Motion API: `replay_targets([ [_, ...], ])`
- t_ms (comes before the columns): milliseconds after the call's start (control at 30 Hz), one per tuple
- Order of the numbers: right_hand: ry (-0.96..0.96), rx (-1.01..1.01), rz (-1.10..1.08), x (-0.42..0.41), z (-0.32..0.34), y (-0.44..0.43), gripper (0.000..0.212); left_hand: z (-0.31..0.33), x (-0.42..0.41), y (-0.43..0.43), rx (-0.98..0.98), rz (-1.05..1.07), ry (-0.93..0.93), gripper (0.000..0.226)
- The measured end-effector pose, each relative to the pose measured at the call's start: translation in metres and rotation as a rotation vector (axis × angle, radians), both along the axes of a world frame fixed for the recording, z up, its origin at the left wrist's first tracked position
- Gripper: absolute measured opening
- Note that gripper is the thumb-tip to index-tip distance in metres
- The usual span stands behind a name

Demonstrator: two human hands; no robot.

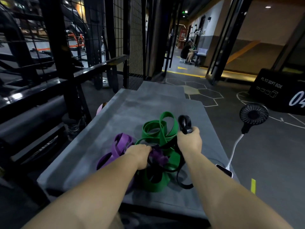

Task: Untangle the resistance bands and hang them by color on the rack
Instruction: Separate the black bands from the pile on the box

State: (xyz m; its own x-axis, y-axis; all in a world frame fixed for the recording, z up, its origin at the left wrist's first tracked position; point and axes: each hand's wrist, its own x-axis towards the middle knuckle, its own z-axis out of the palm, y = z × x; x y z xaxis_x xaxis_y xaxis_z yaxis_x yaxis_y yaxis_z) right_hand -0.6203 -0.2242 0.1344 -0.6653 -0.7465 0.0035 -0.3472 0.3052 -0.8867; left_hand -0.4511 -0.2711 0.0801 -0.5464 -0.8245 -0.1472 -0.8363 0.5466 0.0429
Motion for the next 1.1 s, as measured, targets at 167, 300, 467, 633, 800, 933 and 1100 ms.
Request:
replay_targets([
  [167,0.01,0.009,-0.007,0.001,-0.013,0.005,0.022,0.027,-0.002,-0.01,0.112,0.049,0.186,0.028],
  [300,0.005,-0.008,-0.034,-0.002,-0.015,0.005,0.02,0.054,0.001,-0.016,0.319,0.006,0.391,0.025],
  [467,-0.023,-0.04,-0.085,-0.006,-0.013,0.001,0.021,0.079,0.012,-0.023,0.656,0.054,0.665,0.034],
  [633,-0.013,-0.048,-0.116,-0.011,-0.011,-0.002,0.02,0.087,0.017,-0.022,0.697,0.046,0.715,0.034],
  [800,-0.059,-0.08,-0.153,-0.016,-0.01,-0.003,0.024,0.081,0.017,-0.029,0.724,0.099,0.728,0.07],
  [933,-0.076,-0.124,-0.083,-0.016,-0.008,-0.005,0.023,0.079,0.014,-0.029,0.703,0.118,0.755,0.046],
  [1100,-0.069,-0.143,-0.024,-0.012,-0.007,-0.008,0.027,0.072,0.011,-0.029,0.696,0.129,0.898,0.025],
])
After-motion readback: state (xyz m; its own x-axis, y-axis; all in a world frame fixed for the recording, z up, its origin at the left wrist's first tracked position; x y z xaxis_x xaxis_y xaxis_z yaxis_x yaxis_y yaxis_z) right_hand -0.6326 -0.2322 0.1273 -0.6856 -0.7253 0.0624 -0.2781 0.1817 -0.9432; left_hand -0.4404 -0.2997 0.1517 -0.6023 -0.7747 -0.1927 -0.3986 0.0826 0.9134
